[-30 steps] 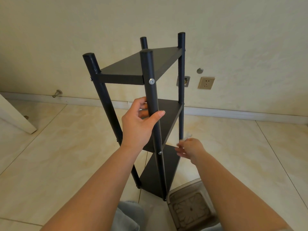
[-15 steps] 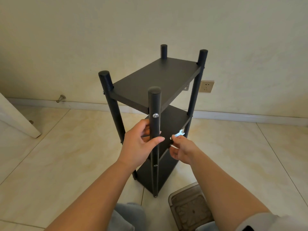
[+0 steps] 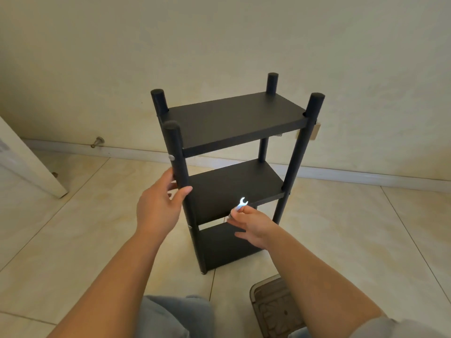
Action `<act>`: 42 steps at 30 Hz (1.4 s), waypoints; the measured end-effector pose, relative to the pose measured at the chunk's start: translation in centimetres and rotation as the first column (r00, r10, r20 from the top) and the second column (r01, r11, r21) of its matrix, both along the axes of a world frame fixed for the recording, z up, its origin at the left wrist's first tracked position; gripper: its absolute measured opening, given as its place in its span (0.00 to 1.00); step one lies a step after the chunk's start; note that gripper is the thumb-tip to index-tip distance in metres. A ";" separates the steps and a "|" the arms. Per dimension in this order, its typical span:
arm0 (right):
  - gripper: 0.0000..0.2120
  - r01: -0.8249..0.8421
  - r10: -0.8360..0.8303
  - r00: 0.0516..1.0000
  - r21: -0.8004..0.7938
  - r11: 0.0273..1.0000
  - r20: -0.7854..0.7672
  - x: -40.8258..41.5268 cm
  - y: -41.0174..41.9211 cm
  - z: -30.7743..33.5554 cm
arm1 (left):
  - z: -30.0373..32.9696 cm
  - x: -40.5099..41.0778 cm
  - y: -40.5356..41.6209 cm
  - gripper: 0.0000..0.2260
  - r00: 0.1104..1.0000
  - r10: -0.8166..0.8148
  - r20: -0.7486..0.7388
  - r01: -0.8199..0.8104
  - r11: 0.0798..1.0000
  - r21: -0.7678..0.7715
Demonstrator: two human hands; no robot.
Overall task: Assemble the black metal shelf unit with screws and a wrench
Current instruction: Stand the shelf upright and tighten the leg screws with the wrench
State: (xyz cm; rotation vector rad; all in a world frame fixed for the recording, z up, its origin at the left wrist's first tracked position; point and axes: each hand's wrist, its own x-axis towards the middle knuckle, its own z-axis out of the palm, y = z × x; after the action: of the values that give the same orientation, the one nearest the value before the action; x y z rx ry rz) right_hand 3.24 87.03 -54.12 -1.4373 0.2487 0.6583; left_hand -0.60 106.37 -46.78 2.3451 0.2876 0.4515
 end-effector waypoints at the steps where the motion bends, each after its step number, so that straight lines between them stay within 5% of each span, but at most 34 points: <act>1: 0.04 -0.066 0.072 0.996 -0.114 0.991 0.045 -0.1 -0.4 -0.1 | -0.1 0.2 0.4 0.20 0.999 0.038 0.001 -0.038 0.999 -0.001; 6: 0.05 -0.001 0.154 0.974 -0.673 0.739 0.167 0.2 -4.8 -0.3 | -0.7 1.2 1.8 0.18 0.975 0.213 0.061 -0.211 0.977 -0.030; 10: 0.08 0.232 0.014 0.937 -0.651 0.723 0.349 0.7 -6.6 0.4 | -1.1 2.2 1.9 0.13 0.885 0.456 0.092 -0.442 0.886 -0.141; 13: 0.06 0.138 0.147 0.919 -0.648 0.749 0.366 0.5 -5.7 1.3 | -1.1 2.5 0.7 0.10 0.825 0.565 0.007 -0.524 0.770 -0.363; 15: 0.08 0.076 0.213 0.914 -0.663 0.745 0.345 0.1 -5.2 1.4 | -1.7 2.6 -1.0 0.07 0.899 0.438 -0.014 -0.414 0.839 -0.352; 18: 0.06 0.027 0.262 0.909 -0.674 0.739 0.325 -0.3 -5.1 1.5 | -2.4 2.5 -4.2 0.08 0.996 0.007 -0.090 -0.036 0.947 -0.319; 20: 0.06 -0.038 0.333 0.896 -0.695 0.718 0.295 -0.6 -5.1 1.6 | -2.3 2.0 -6.1 0.15 0.954 -0.237 -0.184 0.180 0.943 -0.280; 23: 0.06 -0.152 0.460 0.853 -0.728 0.669 0.245 -1.4 -4.8 2.1 | -1.6 1.5 -8.3 0.20 0.902 -0.388 -0.190 0.333 0.904 -0.266; 30: 0.09 -0.303 0.618 0.751 -0.710 0.635 0.232 -3.1 -3.5 2.7 | -1.6 1.4 -10.3 0.14 0.940 -0.329 -0.086 0.308 0.931 -0.194; 36: 0.04 -0.136 0.226 0.955 -0.394 0.909 0.192 -1.7 -5.4 2.7 | -1.4 1.2 -9.2 0.12 0.949 -0.312 -0.036 0.290 0.914 -0.282; 42: 0.07 -0.182 0.359 0.926 -0.696 0.694 0.116 -1.0 -4.5 1.5 | 0.6 1.0 -7.4 0.18 0.964 -0.253 0.079 0.261 0.851 -0.455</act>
State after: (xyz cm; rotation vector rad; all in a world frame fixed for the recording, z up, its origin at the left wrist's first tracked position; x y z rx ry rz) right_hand 2.21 82.52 -52.66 -2.2874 0.0711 0.6491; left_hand 0.35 98.93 -46.14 1.8719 0.0574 0.2355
